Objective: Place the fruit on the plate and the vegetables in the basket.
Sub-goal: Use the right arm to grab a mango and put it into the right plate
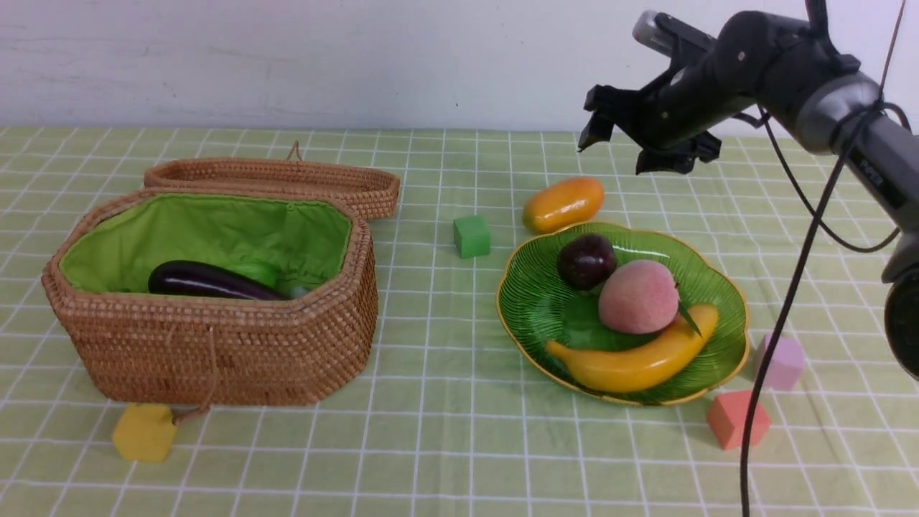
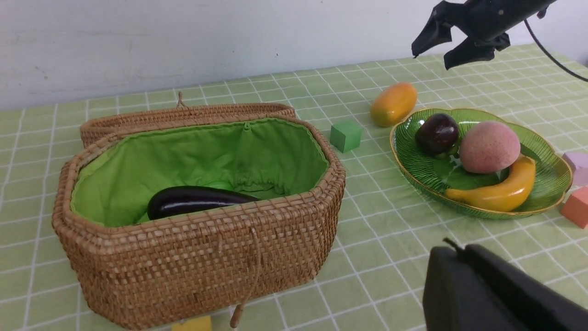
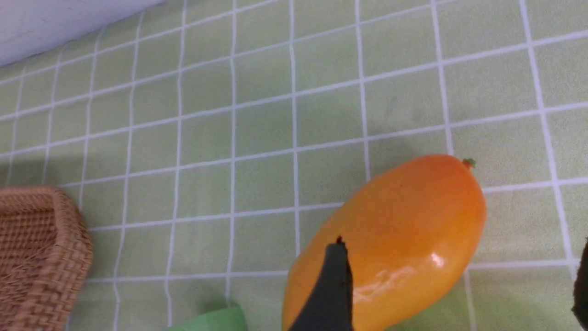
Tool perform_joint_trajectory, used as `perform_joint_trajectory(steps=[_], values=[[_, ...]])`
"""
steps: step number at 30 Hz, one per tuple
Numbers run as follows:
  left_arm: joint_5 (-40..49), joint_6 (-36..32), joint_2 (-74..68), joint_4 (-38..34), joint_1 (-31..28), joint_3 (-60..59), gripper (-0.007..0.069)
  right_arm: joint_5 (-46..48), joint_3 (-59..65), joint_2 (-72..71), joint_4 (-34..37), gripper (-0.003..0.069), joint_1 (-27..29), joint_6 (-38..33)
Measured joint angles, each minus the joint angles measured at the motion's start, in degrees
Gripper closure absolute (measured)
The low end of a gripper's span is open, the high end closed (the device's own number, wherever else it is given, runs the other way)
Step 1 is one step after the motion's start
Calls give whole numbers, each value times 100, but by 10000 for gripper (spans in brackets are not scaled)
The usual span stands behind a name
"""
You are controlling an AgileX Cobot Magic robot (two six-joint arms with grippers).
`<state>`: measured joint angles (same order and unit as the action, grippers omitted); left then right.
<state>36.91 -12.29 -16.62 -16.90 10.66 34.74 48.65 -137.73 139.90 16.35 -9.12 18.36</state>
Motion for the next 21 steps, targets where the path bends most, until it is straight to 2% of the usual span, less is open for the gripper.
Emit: perform_joint_trajectory(steps=[21], values=[[177,0,0,0,0,0,620,-744,0,567,507,30,-44,-5]])
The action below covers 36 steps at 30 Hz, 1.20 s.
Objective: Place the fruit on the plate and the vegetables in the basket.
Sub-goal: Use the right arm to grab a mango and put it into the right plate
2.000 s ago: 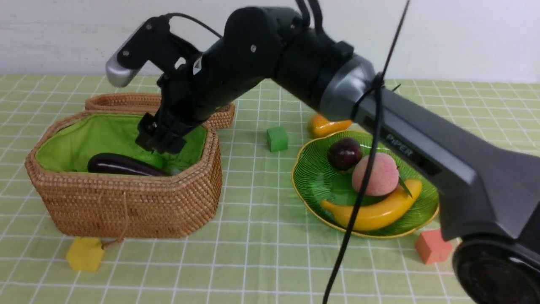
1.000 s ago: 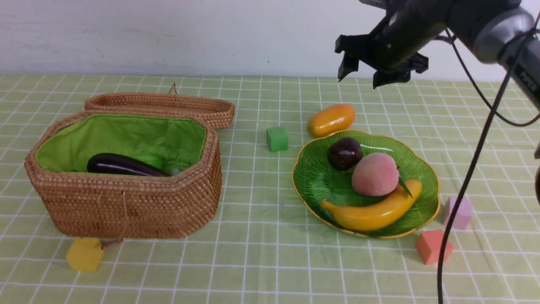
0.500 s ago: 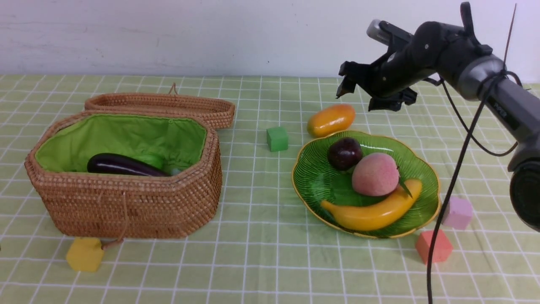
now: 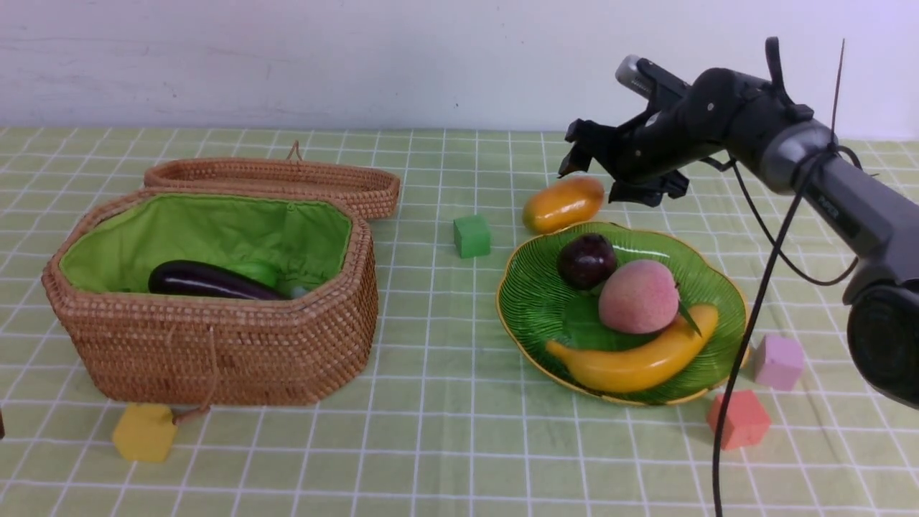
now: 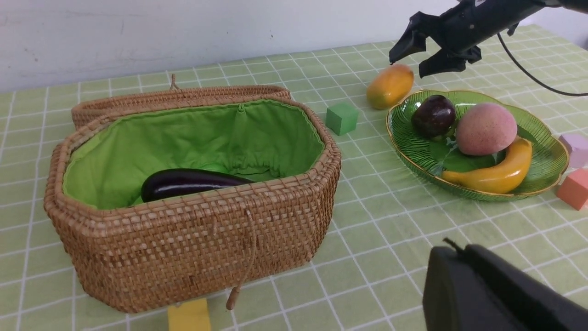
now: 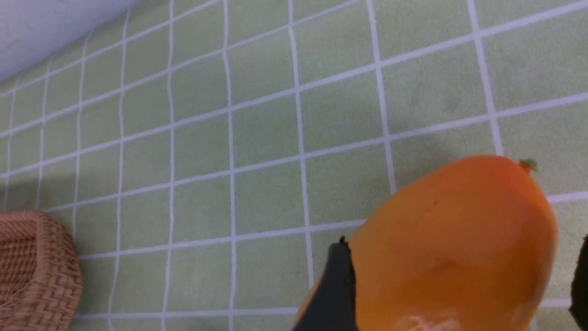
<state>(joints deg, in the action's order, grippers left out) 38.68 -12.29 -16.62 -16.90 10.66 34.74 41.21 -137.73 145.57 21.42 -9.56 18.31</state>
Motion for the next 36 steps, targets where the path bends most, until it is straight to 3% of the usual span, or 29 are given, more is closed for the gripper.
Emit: perform_joint_trajectory(steps=[19,29,36], values=[[171,-56,0,-60,0,0,624,-434,-16,249,26,39,-145,5],[-12,-1170,0,-970,0,0,624,-556,-16,259,-304,46,-256,5],[-18,-1354,0,-1131,0,0,624,-551,-16,259,-365,47,-289,5]])
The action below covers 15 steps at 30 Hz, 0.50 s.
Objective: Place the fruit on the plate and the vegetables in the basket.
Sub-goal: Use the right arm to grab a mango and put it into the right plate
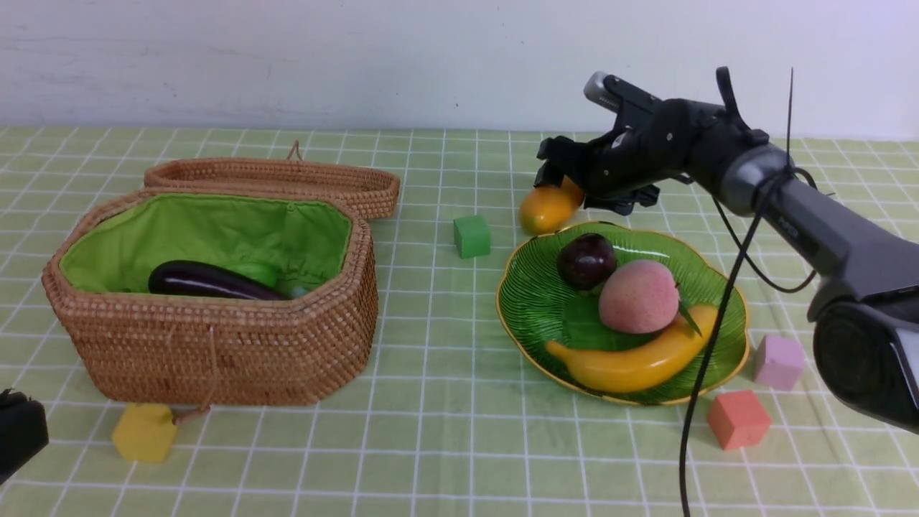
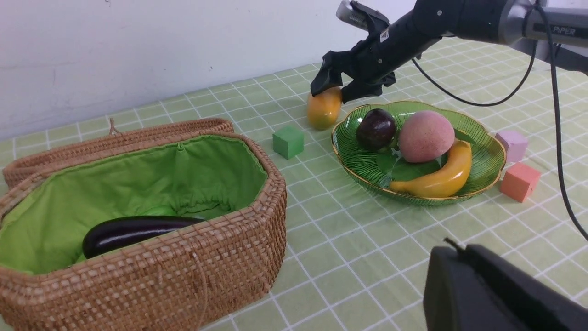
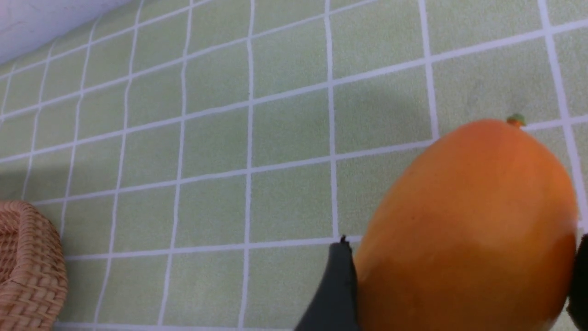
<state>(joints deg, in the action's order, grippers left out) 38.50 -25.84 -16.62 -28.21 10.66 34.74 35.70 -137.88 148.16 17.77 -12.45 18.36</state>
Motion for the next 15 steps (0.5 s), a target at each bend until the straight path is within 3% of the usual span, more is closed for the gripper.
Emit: perform_joint_trajectory(steps=[15], values=[[0,-11,0,-5,0,0,624,176,0,33,-41,60,-53,-227]])
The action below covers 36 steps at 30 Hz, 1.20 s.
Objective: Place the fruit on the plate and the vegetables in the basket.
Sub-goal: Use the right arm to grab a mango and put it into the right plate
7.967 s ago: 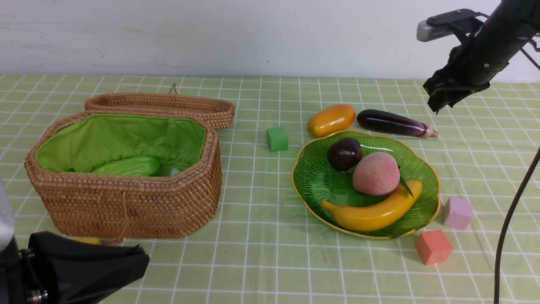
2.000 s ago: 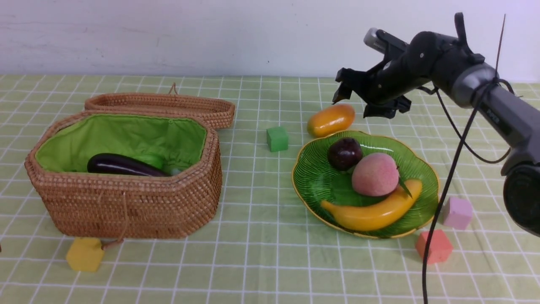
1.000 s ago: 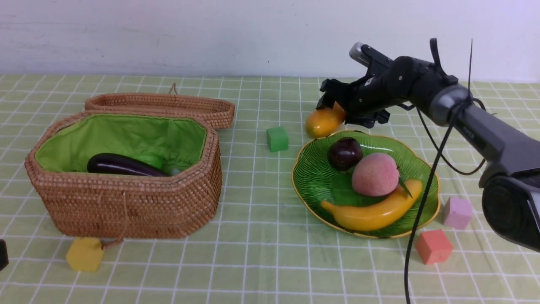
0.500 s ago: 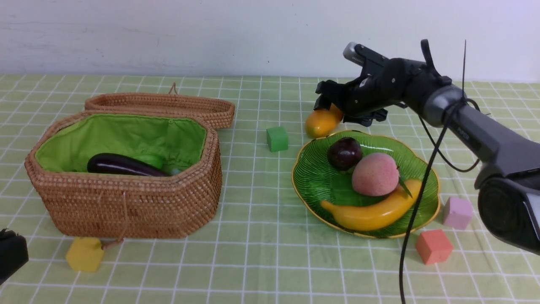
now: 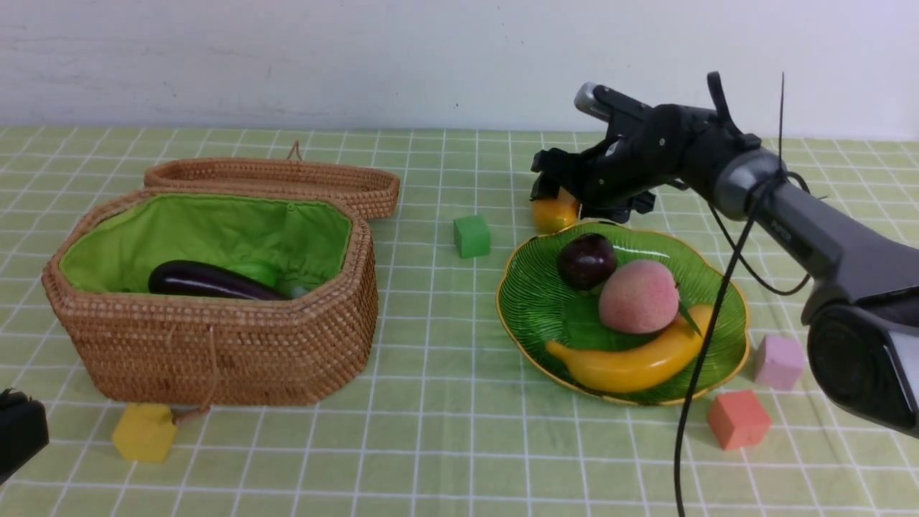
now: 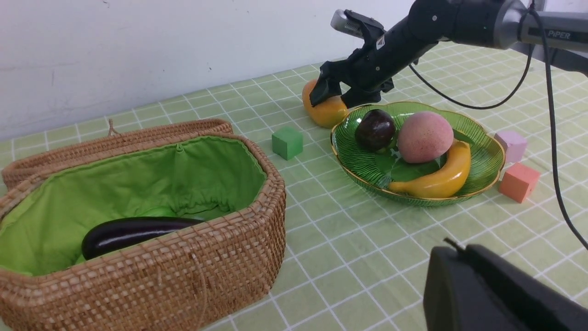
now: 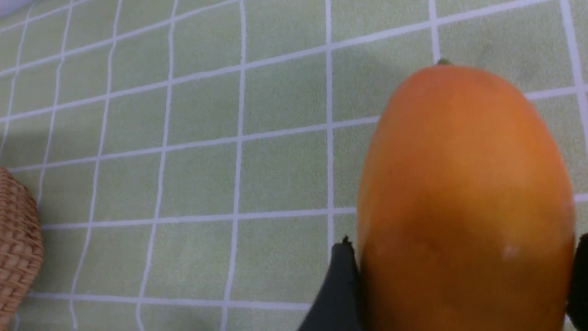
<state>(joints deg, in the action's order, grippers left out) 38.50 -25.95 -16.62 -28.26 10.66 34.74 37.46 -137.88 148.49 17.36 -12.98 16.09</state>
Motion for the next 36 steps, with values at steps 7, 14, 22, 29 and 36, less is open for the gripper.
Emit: perform_joint_trajectory(steps=[7,14,22,29,36], values=[[0,-6,0,-6,0,0,625,-150,0,6,-68,67,-13,-205],[0,-6,0,-6,0,0,625,-136,0,89,-107,67,-13,-358],[0,-6,0,-6,0,0,625,-51,0,130,-171,109,-13,-394],[38,-6,0,-37,0,0,625,141,-166,130,-171,144,-13,-394],[71,-74,0,-42,0,0,625,277,-550,117,-340,144,-13,-394]])
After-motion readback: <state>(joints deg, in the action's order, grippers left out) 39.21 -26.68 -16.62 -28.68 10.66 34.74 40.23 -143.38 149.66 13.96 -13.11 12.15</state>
